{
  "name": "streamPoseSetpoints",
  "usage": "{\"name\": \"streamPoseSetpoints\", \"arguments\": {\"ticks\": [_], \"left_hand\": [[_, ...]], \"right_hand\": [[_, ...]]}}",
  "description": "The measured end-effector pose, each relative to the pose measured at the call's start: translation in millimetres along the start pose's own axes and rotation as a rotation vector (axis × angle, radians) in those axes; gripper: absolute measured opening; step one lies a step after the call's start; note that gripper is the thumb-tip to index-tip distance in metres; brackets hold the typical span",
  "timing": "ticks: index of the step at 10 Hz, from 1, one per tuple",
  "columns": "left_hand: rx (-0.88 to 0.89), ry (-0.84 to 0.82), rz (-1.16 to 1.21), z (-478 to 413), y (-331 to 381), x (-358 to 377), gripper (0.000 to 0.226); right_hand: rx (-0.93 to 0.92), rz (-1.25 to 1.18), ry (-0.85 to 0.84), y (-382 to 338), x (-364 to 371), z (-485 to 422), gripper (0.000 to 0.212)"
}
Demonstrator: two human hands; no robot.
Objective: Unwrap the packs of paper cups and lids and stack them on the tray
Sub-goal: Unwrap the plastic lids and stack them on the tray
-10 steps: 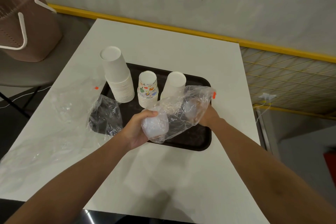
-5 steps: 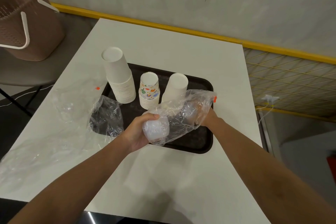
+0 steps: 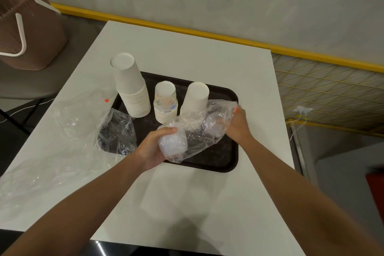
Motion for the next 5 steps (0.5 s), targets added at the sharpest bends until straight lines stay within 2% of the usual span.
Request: {"name": "streamPoseSetpoints", "arguments": {"ticks": [1, 2, 3, 4, 5], "left_hand": [[0.013, 0.016, 0.004, 3, -1, -3, 0.063], [0.016, 0.059, 0.028, 7, -4, -5, 0.049], [0.012, 0.072, 0.005, 12, -8, -2, 0.051], [-0.011, 0.056, -0.078, 16, -17, 3, 0.045], [-0.02, 0.08, -0.138, 21, -24, 2, 0.035]], "right_hand": [[0.119, -0.215, 0.144, -9, -37, 16, 0.005], [0.17, -0.41, -0.002, -18, -32, 36, 0.014], [0.139, -0.391, -0.208, -38, -13, 58, 0.008], [0.059, -0.367, -0.265, -58, 0, 76, 0.021], [0.099, -0.278, -0.346, -51, 15, 84, 0.02]]}}
Point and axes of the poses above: each hand's wrist, its own z-axis away from the middle knuckle, its own x-axis out of the palm, y = z × x, the point moved 10 cm from there along -z, towards the middle knuckle, and after that the axes turned 8 degrees about y, right-handed, at the moved point
